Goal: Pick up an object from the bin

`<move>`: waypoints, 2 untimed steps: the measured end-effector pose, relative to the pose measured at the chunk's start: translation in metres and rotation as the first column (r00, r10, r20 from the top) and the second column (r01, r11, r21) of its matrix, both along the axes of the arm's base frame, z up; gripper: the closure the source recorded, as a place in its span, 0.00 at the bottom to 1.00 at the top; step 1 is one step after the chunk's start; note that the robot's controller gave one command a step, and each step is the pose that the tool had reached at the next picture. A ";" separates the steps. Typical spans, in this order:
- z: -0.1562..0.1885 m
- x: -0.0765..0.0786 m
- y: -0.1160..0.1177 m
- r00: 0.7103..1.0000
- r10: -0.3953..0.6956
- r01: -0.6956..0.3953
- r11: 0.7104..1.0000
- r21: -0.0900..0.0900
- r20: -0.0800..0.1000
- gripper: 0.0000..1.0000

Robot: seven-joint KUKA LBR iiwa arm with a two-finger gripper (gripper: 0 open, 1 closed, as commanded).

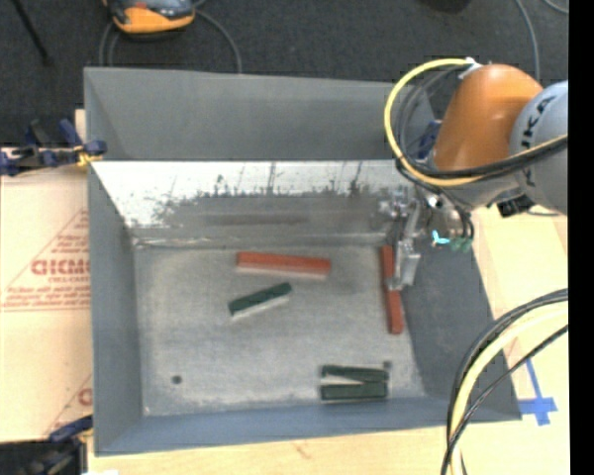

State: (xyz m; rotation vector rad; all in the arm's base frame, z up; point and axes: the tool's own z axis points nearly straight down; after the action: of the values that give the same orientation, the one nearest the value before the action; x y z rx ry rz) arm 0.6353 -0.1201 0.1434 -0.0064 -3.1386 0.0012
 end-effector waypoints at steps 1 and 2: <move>0.005 0.002 0.000 1.000 0.002 -0.002 1.000 -0.001 0.008 0.00; -0.019 0.001 0.042 0.997 0.071 -0.071 0.997 -0.003 0.010 0.00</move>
Offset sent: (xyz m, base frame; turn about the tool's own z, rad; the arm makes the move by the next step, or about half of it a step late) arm -0.0022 0.1372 -0.0703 -0.2137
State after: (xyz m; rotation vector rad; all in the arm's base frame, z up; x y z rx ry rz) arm 0.6367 -0.0778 0.1248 0.1052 -3.1469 0.0054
